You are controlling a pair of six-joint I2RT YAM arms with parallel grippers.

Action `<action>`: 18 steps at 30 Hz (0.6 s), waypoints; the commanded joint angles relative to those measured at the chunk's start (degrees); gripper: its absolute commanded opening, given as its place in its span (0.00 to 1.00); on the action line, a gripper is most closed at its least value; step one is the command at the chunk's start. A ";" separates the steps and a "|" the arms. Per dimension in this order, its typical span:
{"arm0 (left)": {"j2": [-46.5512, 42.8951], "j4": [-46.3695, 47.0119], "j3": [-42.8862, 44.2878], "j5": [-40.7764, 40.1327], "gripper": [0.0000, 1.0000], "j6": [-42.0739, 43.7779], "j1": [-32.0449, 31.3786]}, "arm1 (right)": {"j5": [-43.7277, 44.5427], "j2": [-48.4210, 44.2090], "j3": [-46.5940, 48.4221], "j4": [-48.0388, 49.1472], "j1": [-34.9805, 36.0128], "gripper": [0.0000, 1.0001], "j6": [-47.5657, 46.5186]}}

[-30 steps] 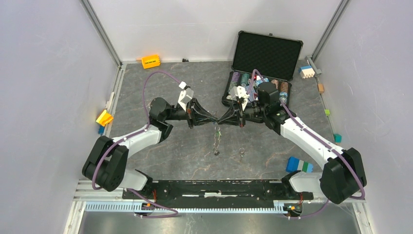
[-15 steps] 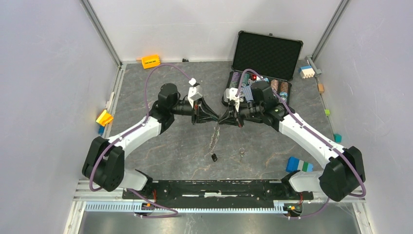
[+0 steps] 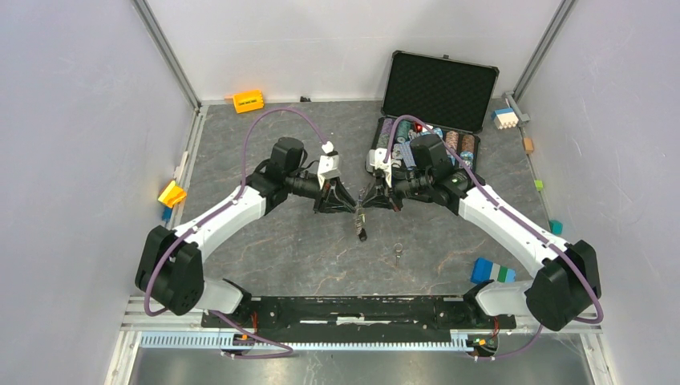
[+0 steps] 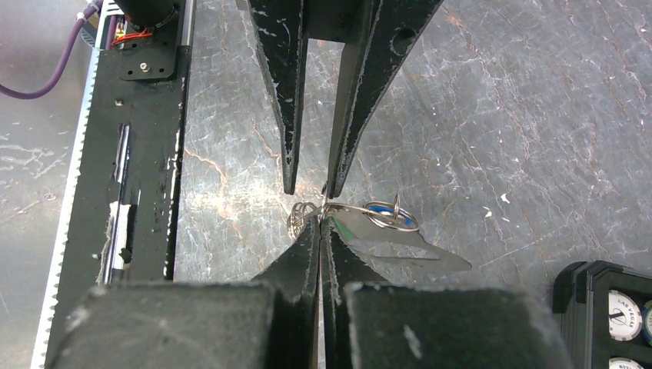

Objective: Put the keys on the keyring

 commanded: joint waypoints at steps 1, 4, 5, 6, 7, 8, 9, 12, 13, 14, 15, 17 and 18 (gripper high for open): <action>0.05 -3.89 3.02 -0.13 0.31 6.64 -0.12 | -1.31 -0.07 2.63 0.62 0.28 0.00 -1.07; 0.40 -3.97 3.83 0.13 0.32 6.71 -0.10 | -1.42 0.04 2.46 0.48 0.30 0.00 -0.98; 0.42 -3.98 4.02 0.14 0.32 6.99 -0.19 | -1.55 0.11 2.46 0.45 0.29 0.00 -0.94; 0.42 -3.98 4.19 0.06 0.34 7.33 -0.19 | -1.90 0.12 2.46 0.39 0.31 0.00 -0.90; 0.41 -3.98 4.29 -0.12 0.34 7.73 -0.28 | -2.18 0.24 2.37 0.26 0.37 0.00 -0.89; 0.49 -3.98 4.38 -0.13 0.34 8.02 -0.44 | -2.42 0.20 2.40 0.31 0.38 0.00 -0.89; 0.59 -3.98 4.54 -0.13 0.34 8.18 -0.61 | -2.56 0.28 2.49 0.29 0.38 0.00 -0.81; 0.83 -3.98 4.99 -0.22 0.34 8.45 -1.11 | -2.86 0.61 2.77 0.14 0.44 0.00 -0.80; 0.77 -3.98 5.13 -0.27 0.34 8.44 -1.28 | -2.92 0.60 2.77 0.08 0.47 0.00 -0.80; 0.90 -4.29 5.38 -0.46 0.34 8.79 -1.48 | -2.92 0.73 2.88 -0.14 0.55 0.00 -0.85; 1.00 -4.77 5.65 -0.69 0.34 9.22 -1.71 | -2.94 0.88 3.09 -0.44 0.63 0.00 -0.97; 1.11 -5.85 6.18 -1.24 0.33 10.24 -2.28 | -2.98 1.28 3.42 -1.29 0.81 0.00 -1.37; 1.28 -6.42 6.38 -1.31 0.32 10.73 -2.49 | -3.00 1.47 3.61 -1.59 0.81 0.00 -1.46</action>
